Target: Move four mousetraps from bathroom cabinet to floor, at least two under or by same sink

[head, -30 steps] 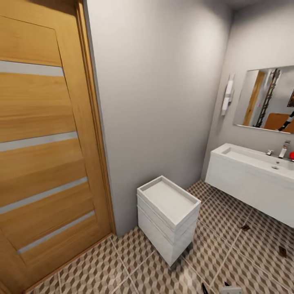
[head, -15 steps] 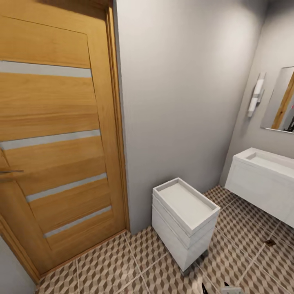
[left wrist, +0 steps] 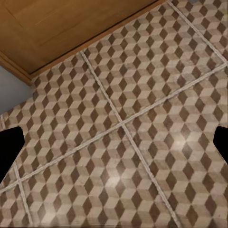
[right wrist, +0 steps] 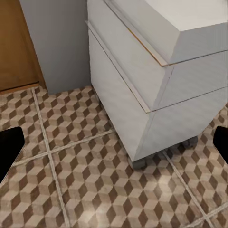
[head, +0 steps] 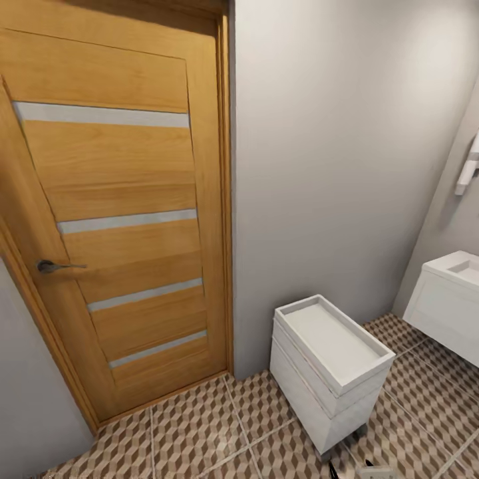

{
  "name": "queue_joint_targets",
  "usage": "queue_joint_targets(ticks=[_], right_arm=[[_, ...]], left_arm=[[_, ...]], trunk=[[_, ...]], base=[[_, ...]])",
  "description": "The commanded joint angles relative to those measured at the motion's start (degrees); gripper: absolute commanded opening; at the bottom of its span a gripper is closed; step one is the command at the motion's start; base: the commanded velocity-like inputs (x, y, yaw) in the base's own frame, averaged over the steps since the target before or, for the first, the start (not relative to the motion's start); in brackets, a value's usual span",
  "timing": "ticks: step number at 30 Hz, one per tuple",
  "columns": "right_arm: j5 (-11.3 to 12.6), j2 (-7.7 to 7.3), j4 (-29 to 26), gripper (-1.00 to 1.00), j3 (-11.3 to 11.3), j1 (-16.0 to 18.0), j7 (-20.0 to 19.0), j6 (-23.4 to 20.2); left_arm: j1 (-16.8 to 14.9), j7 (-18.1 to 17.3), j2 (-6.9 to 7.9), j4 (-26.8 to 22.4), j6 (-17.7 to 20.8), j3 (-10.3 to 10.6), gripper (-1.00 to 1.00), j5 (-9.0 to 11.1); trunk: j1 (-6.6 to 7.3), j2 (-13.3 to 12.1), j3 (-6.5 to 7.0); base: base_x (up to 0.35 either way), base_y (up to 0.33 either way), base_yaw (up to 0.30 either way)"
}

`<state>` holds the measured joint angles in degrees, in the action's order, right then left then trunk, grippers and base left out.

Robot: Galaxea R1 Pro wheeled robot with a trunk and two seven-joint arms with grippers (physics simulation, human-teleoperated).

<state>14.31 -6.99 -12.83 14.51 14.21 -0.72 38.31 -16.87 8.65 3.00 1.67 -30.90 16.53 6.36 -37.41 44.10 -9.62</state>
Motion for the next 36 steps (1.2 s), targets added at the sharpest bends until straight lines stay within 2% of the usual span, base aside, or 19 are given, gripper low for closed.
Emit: queue_joint_targets(ticks=[1, 36], right_arm=[[0.6, -0.04, 0.0, 1.0, 0.4, 0.0, -0.1, 0.2], [0.5, -0.04, 0.0, 1.0, 0.4, 0.0, -0.1, 0.3]], left_arm=[[-0.1, 0.0, -0.03, 0.2, -0.3, 0.5, 1.0, 0.6], [-0.1, 0.0, -0.09, 0.5, -0.3, 0.5, 1.0, 0.6]], trunk=[[-0.01, 0.1, -0.09], [-0.01, 0.1, -0.09]], base=[[0.0, 0.0, 0.288], [0.0, 0.0, 0.288]])
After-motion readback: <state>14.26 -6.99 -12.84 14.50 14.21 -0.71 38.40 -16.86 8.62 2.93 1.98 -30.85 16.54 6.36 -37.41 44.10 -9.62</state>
